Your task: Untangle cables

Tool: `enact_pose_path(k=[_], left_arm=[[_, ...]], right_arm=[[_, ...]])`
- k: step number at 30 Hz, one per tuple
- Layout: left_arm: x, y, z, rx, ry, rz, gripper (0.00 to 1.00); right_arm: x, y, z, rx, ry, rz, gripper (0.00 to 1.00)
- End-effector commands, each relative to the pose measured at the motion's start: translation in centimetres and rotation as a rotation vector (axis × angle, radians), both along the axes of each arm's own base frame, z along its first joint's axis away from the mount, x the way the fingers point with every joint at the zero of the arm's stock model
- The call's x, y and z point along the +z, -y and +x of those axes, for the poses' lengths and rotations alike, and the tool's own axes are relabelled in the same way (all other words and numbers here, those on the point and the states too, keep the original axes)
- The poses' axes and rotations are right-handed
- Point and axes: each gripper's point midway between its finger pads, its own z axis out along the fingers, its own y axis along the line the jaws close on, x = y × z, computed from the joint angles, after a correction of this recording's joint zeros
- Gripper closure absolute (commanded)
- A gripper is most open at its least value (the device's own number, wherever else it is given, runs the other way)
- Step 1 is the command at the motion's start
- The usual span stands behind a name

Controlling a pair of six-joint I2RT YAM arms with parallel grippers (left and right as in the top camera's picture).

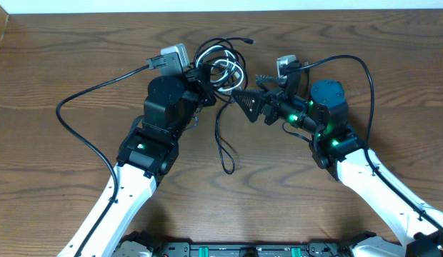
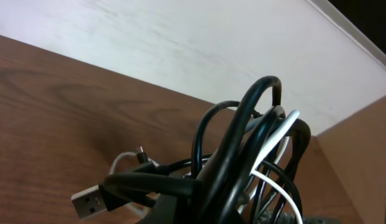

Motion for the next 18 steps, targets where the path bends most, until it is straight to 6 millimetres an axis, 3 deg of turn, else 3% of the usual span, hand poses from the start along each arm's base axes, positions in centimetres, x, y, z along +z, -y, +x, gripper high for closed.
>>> enact_pose_path(k=[1, 8, 13, 16, 18], left_arm=[[1.4, 0.7, -0.1, -0.036, 0.038, -0.006, 0.93], [1.6, 1.9, -0.6, -0.084, 0.042, -0.016, 0.93], [1.5, 2.2, -0.8, -0.092, 0.042, -0.017, 0.92], [1.5, 2.2, -0.8, -0.092, 0.042, -0.016, 0.93], [1.5, 2.2, -0.8, -0.092, 0.042, -0.017, 0.93]], right_arm=[[-0.2, 0.3, 0.4, -0.030, -0.015, 0.006, 0.10], [-0.2, 0.3, 0.4, -0.031, -0.015, 0.006, 0.37], [-0.2, 0.3, 0.4, -0.031, -0.014, 0.006, 0.45], [-0.1, 0.3, 0.4, -0.030, -0.008, 0.009, 0.60], [0.0, 0.3, 0.4, -0.029, -0.008, 0.009, 0.77]])
